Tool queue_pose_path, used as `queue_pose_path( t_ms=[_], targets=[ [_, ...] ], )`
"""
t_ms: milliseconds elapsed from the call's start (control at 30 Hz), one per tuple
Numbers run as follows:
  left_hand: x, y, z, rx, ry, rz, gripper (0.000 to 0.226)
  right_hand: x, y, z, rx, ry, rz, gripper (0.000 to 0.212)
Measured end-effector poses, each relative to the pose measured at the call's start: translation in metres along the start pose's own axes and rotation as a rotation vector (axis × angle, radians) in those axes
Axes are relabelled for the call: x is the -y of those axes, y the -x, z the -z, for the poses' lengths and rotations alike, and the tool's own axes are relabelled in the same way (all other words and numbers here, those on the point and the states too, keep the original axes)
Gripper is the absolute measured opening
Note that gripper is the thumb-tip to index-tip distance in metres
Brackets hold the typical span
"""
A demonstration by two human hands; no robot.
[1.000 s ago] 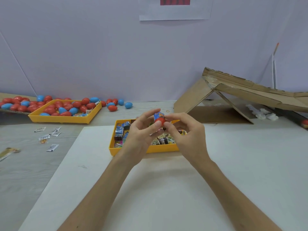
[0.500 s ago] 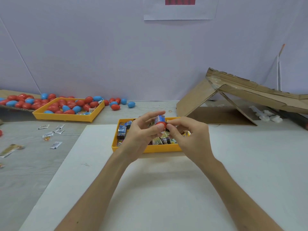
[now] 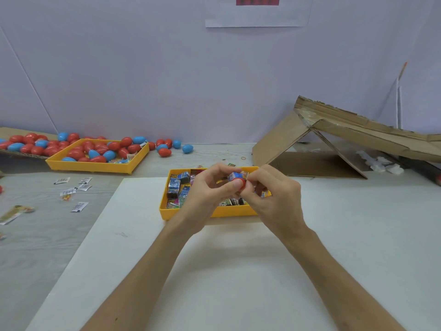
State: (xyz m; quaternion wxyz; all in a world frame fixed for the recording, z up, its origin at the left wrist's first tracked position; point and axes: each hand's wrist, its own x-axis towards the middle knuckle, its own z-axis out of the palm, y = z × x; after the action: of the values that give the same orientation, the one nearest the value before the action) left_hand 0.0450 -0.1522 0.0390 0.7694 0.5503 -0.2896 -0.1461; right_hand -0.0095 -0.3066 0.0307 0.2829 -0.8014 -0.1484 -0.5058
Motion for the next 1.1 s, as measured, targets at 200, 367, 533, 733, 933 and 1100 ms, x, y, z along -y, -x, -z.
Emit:
queue_pose_path(
  t_ms=[200, 367, 533, 733, 933, 1100],
  targets=[
    [0.002, -0.001, 0.002, -0.058, -0.004, -0.014, 0.020, 0.001, -0.002, -0.001, 0.077, -0.110, -0.121, 0.005],
    [0.003, -0.003, 0.005, -0.140, -0.024, -0.024, 0.024, 0.006, -0.004, 0.001, 0.208, -0.367, -0.253, 0.036],
    [0.000, -0.002, 0.001, -0.114, 0.063, -0.014, 0.019, 0.008, -0.004, -0.003, 0.143, -0.508, -0.406, 0.025],
    [-0.004, -0.002, 0.000, -0.167, 0.115, 0.022, 0.041, 0.003, -0.007, 0.000, 0.140, -0.648, -0.537, 0.024],
    [-0.007, -0.001, -0.001, -0.150, 0.113, 0.003, 0.033, 0.002, -0.012, 0.004, 0.163, -0.792, -0.704, 0.022],
    [-0.006, -0.001, 0.002, -0.148, 0.104, 0.012, 0.028, -0.005, -0.013, 0.005, 0.231, -0.938, -0.807, 0.029]
  ],
)
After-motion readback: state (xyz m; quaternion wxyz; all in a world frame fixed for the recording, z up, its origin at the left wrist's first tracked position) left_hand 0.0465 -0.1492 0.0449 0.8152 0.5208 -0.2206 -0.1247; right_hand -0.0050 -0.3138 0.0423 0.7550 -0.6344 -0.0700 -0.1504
